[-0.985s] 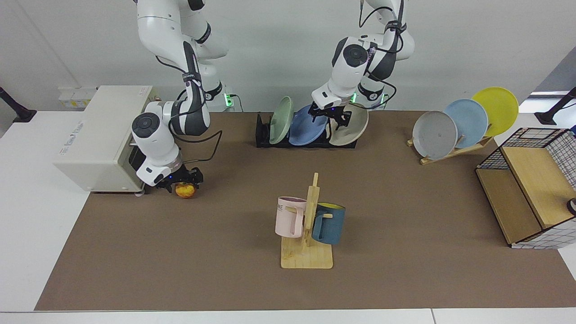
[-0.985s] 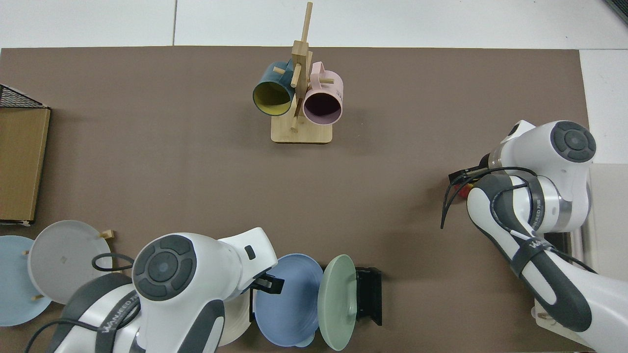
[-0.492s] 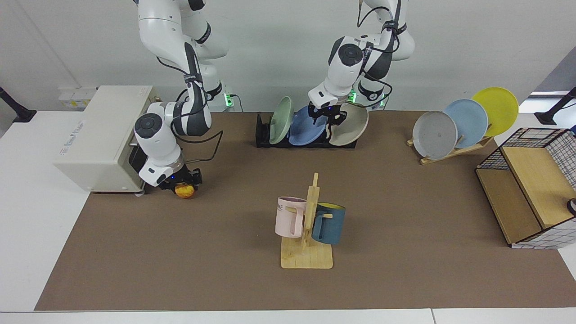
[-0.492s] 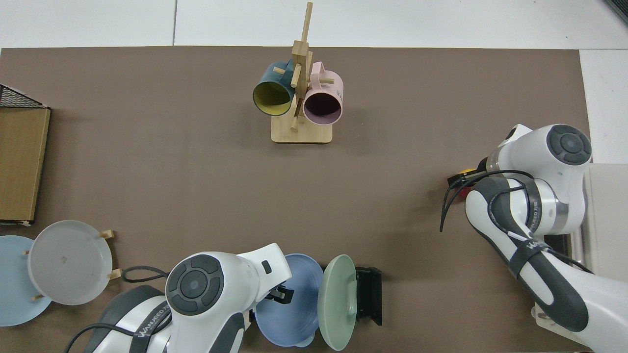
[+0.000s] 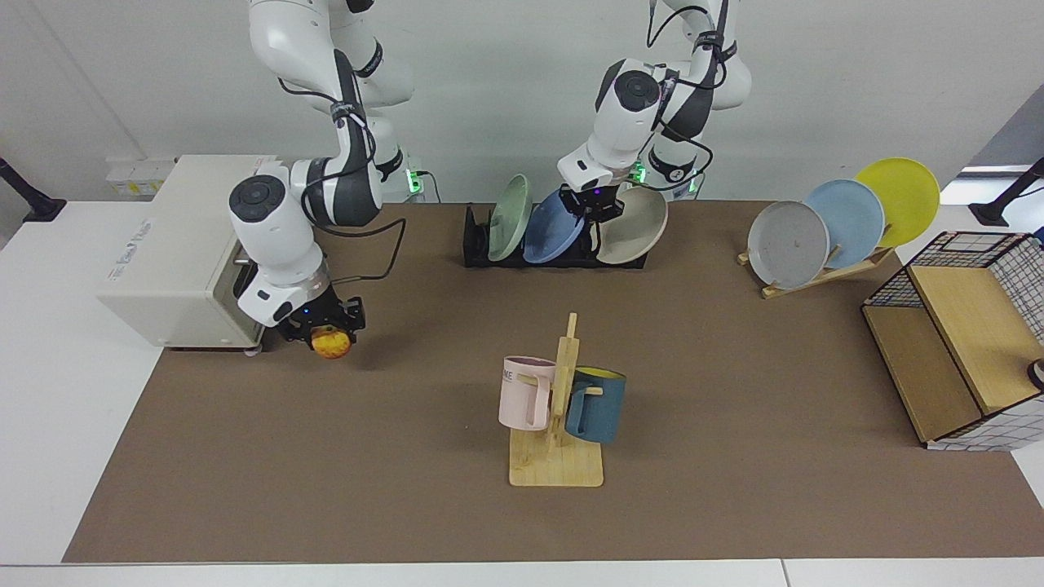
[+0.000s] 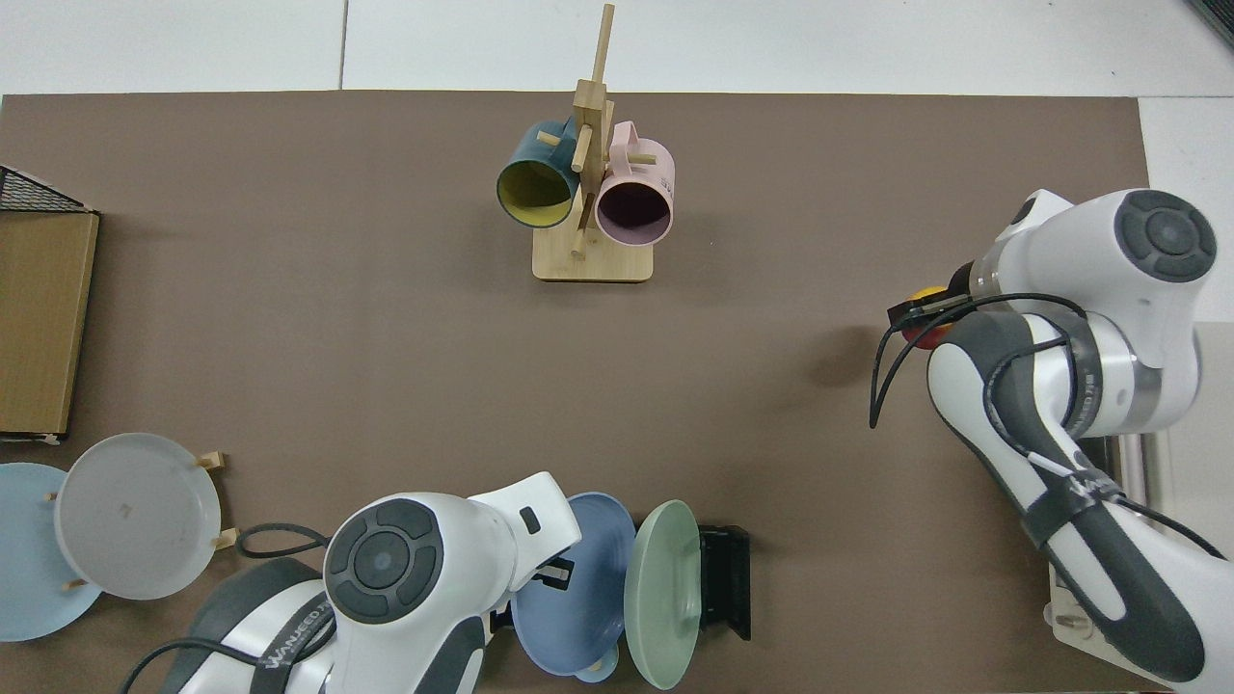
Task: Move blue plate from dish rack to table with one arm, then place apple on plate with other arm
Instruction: 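Grasp the blue plate rim with the left gripper and lift it out, then carry the blue plate away from the rack and lower it onto the table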
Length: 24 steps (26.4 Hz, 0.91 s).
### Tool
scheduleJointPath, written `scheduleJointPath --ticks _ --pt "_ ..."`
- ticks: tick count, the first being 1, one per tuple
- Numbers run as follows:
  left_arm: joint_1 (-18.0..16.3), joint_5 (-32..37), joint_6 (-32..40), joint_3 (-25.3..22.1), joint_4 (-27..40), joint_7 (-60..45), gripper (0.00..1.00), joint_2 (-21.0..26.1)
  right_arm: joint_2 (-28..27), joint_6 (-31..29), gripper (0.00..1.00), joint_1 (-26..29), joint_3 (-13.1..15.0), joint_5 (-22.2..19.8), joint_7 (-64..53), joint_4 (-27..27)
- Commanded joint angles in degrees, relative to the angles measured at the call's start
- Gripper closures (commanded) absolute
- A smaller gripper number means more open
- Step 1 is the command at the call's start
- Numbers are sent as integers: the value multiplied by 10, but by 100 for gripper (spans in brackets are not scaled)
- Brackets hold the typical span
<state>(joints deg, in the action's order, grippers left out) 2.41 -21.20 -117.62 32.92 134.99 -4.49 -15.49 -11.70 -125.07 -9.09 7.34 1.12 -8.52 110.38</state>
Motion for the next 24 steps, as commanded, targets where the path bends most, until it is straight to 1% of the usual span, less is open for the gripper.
scheduleJointPath --ticks 1,3,6,8,11,13,15,19,22,24 --pt "-13 3 75 -42 -67 22 100 -2 30 33 100 -1 -1 7 46 -18" --pt "-12 9 100 -72 -96 23 100 5 33 55 100 -4 -2 7 57 -38" --pt "-11 18 118 -102 -143 17 100 40 33 91 100 -11 -4 5 76 -70" --pt "-12 23 115 -117 -171 16 100 64 33 96 100 -24 -3 2 91 -75" --pt "-12 21 105 -141 -190 22 100 85 39 96 100 -32 0 4 99 -76" --pt "-12 13 91 -152 -198 23 100 99 41 96 100 -32 0 3 99 -76" --pt "-12 2 66 -155 -203 23 100 124 44 97 100 -32 -3 4 99 -76" --pt "-16 -43 -3 -157 -210 29 100 192 65 98 100 -33 -7 1 100 -76" --pt "-48 -56 -8 -164 -229 70 100 232 76 115 100 -33 -9 -1 100 -76" --pt "-57 -89 -9 -165 -243 91 100 251 83 122 100 -33 -10 -2 100 -71"
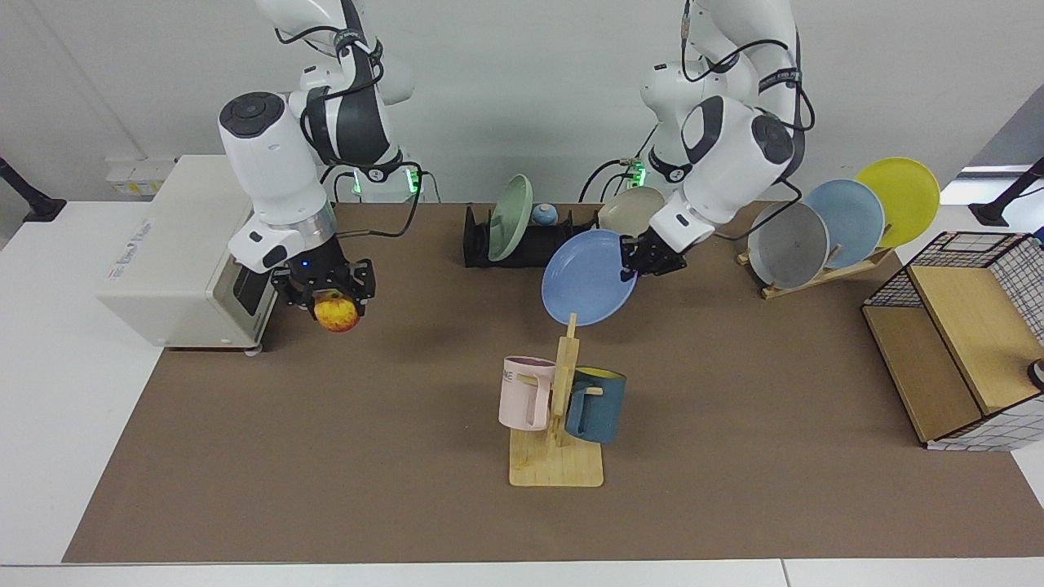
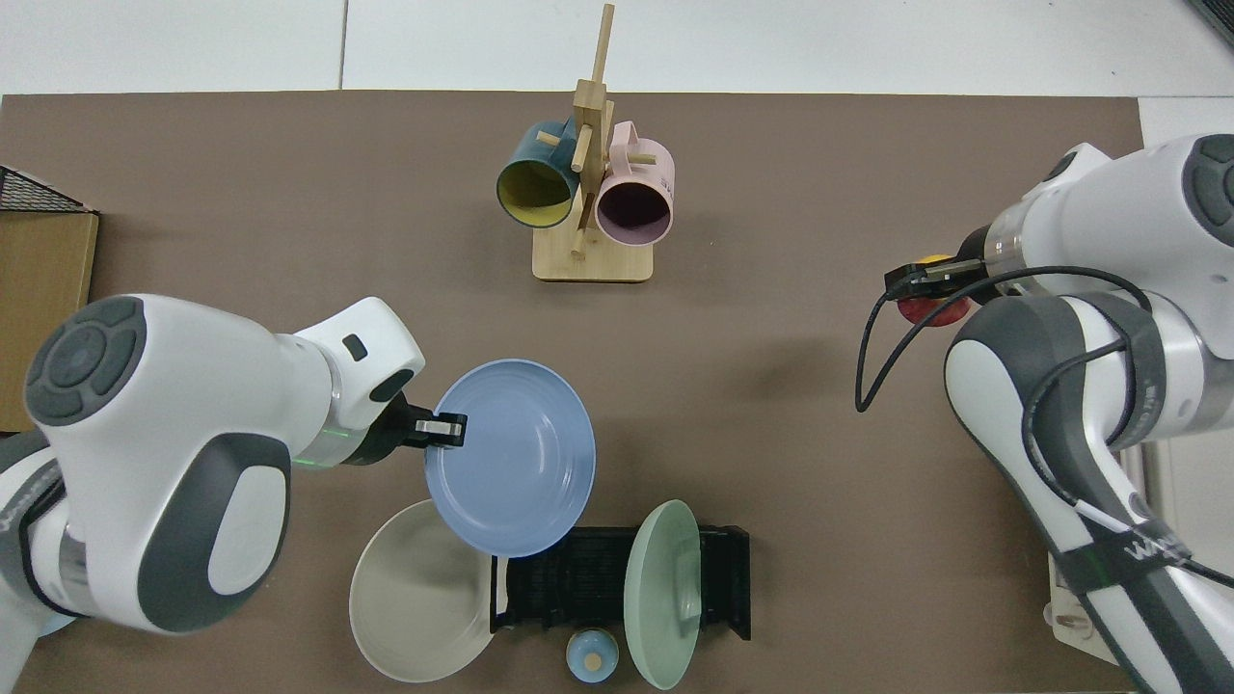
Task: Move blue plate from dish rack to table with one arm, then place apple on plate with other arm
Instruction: 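Carry the blue plate away from the rack and lower it onto the table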
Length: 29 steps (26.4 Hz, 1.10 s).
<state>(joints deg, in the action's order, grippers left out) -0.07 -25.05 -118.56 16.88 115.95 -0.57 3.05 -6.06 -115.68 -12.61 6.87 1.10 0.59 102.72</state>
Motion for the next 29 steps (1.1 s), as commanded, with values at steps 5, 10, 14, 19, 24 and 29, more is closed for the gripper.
scheduleJointPath --ticks 5,10,14,19,24,29 --pt "-34 -87 -40 -3 -64 76 100 101 45 23 100 2 -5 -2 9 32" --pt "-26 -106 -59 5 -58 77 100 116 64 -7 100 7 -6 -2 2 70" --pt "-18 -103 -94 27 -56 78 100 145 69 -20 100 8 -6 -1 2 84" --pt "-7 -98 -104 34 -51 102 100 152 69 -40 100 4 -6 -1 9 97" --pt "7 -77 -108 33 -50 103 100 157 66 -60 100 -28 -7 -1 45 111" --pt "12 -12 -109 34 -49 96 81 160 58 -92 100 -67 -7 0 113 130"
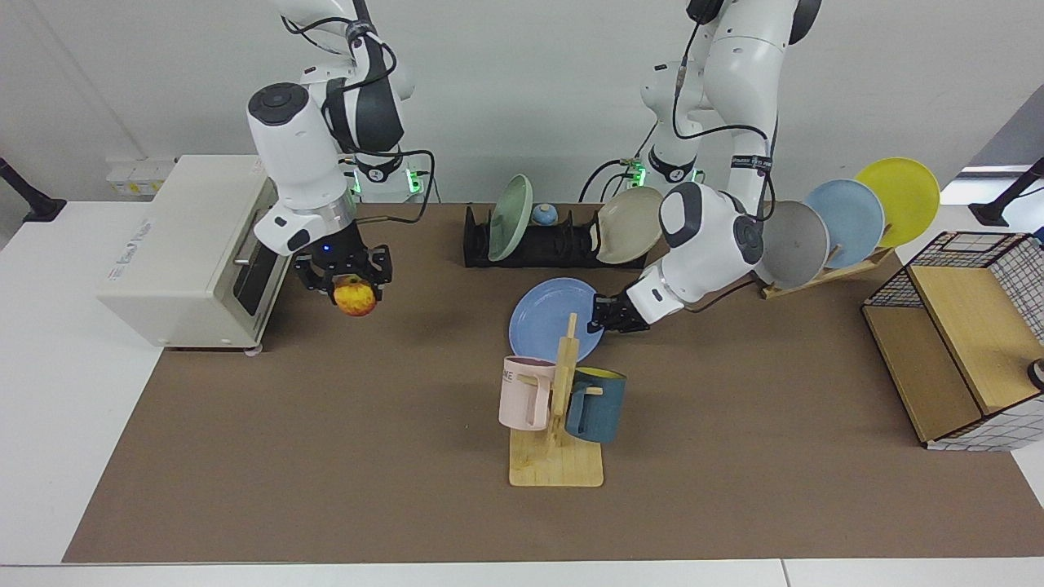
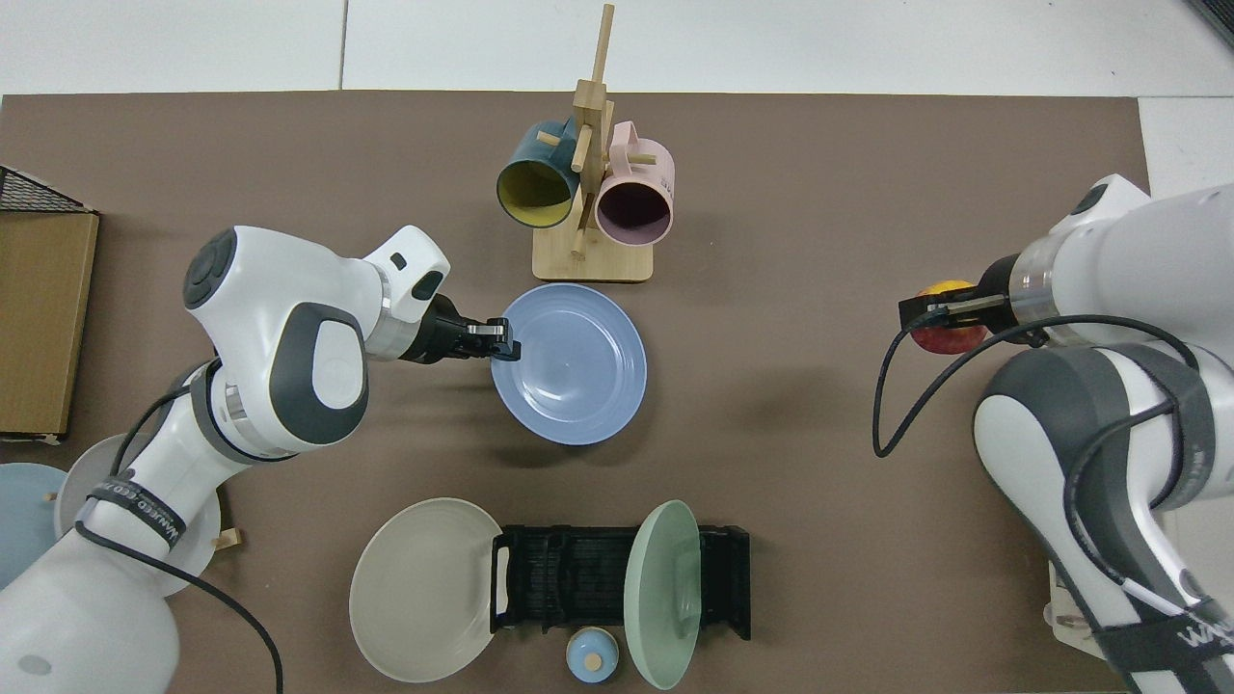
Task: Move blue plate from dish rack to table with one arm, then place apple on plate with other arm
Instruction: 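Carry the blue plate away from the rack and lower it onto the table, then release the plate with the left gripper while the right gripper carries the apple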
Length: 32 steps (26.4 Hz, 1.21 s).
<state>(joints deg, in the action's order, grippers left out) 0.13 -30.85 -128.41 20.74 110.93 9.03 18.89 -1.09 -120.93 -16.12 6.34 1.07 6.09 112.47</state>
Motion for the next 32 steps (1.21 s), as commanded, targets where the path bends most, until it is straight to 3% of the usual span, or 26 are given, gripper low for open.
scheduleJointPath --ticks 1,4,8,15,18,22,28,32 --pt "14 52 -11 -4 0 -2 78 2 6 -49 100 -39 -2 0 67 36" --pt "15 66 -11 -5 -4 -2 64 0 -1 -62 100 -50 -2 -1 97 42" --pt "15 86 -3 -5 -8 -19 58 -5 -3 -63 100 -52 -2 0 105 42" --pt "15 150 13 -6 -28 -46 27 -21 -27 -93 100 -85 -2 9 164 42" --pt "15 208 51 -9 -49 -68 1 -39 -46 -118 100 -111 -2 9 197 42" --pt "15 288 125 -11 -80 -97 0 -72 -79 -149 100 -149 -2 9 241 28" --pt "10 307 220 -32 -127 -100 0 -117 -147 -175 100 -202 -2 10 308 -24" --pt "10 330 300 -37 -158 -96 0 -137 -177 -225 100 -224 -2 10 374 -32"
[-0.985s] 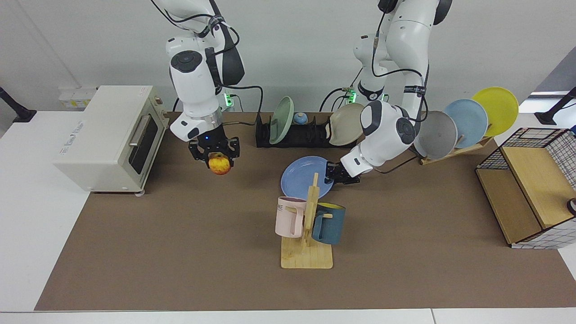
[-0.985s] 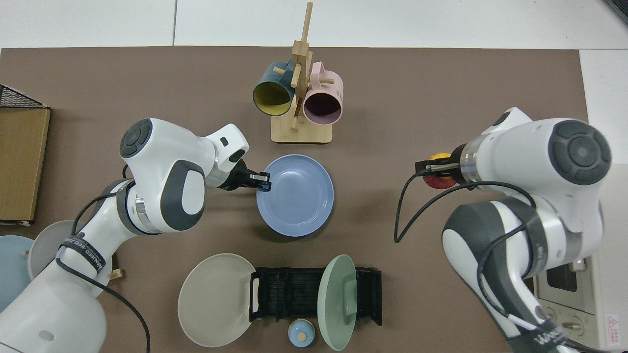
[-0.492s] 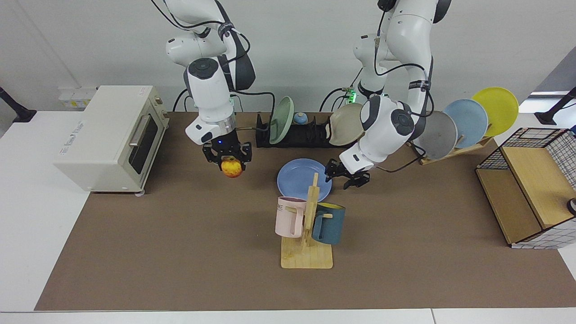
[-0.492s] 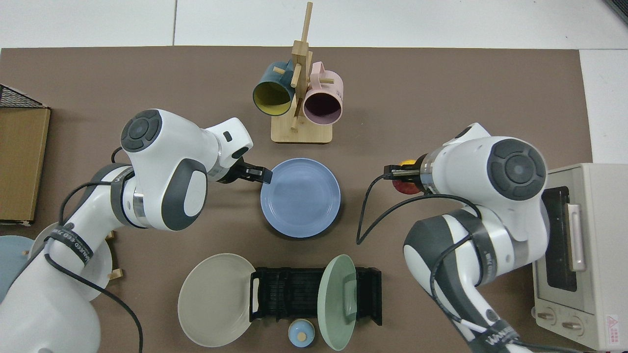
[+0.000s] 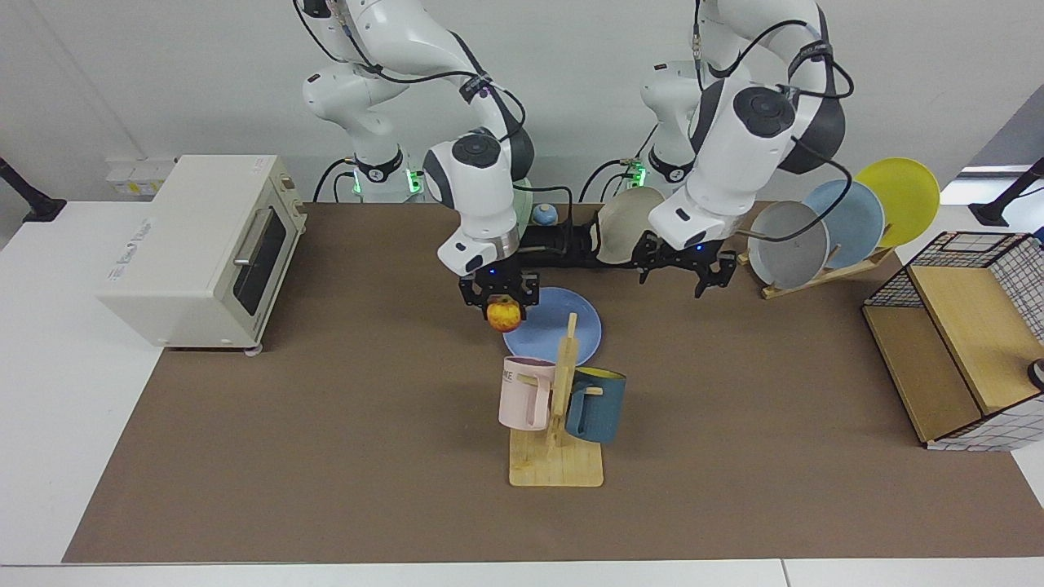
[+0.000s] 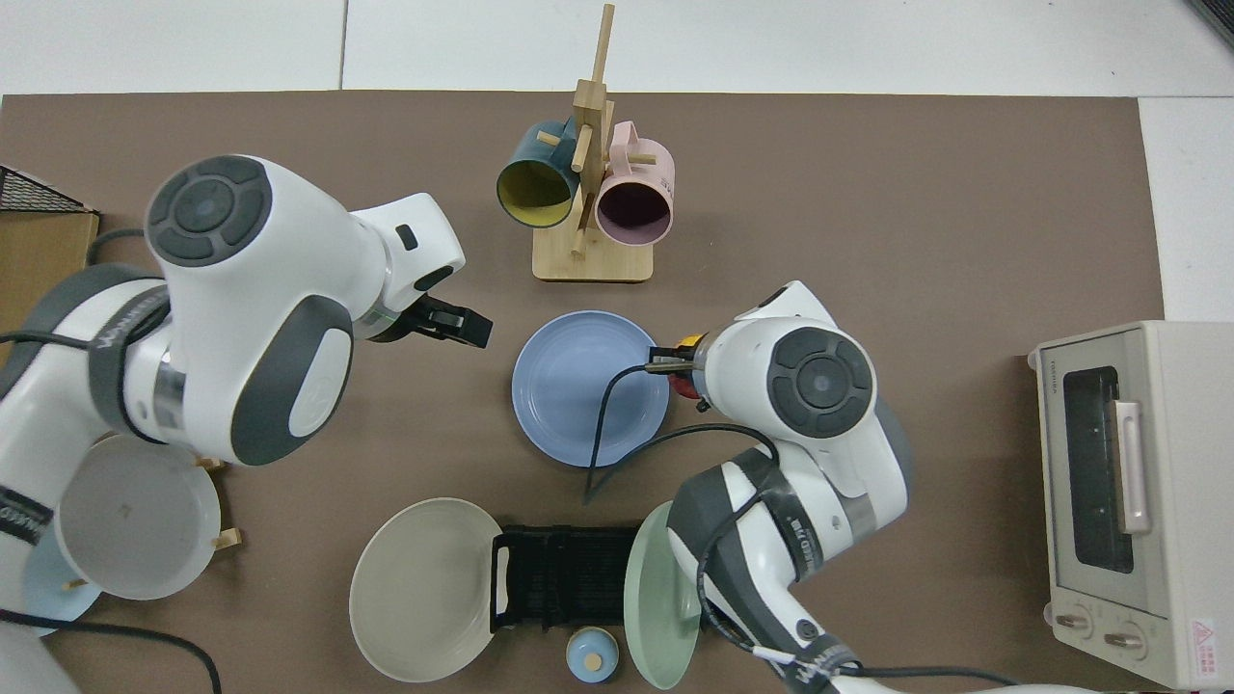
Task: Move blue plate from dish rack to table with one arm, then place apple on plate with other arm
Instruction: 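Release the plate with the left gripper while the right gripper carries the apple, then lower the apple onto the blue plate with the right gripper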
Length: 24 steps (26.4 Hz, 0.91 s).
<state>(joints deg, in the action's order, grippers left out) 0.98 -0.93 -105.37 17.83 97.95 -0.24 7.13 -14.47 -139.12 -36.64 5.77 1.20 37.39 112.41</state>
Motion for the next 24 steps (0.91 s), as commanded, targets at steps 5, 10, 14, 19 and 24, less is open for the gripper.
scheduleJointPath --ticks 5,10,14,19,24 --pt "1 35 119 -17 -21 -3 0 -67 -64 -64 100 -26 4 6 128 -49" --pt "7 34 152 -60 -21 -1 0 -93 -98 -75 100 -40 0 22 134 -74" --pt "9 34 170 -64 -22 6 0 -100 -114 -76 100 -65 0 71 129 -84" --pt "31 27 169 -98 -27 37 0 -99 -117 -77 97 -63 0 67 127 -85" --pt "29 7 172 -103 -49 46 0 -86 -115 -70 88 -66 -1 76 126 -80"
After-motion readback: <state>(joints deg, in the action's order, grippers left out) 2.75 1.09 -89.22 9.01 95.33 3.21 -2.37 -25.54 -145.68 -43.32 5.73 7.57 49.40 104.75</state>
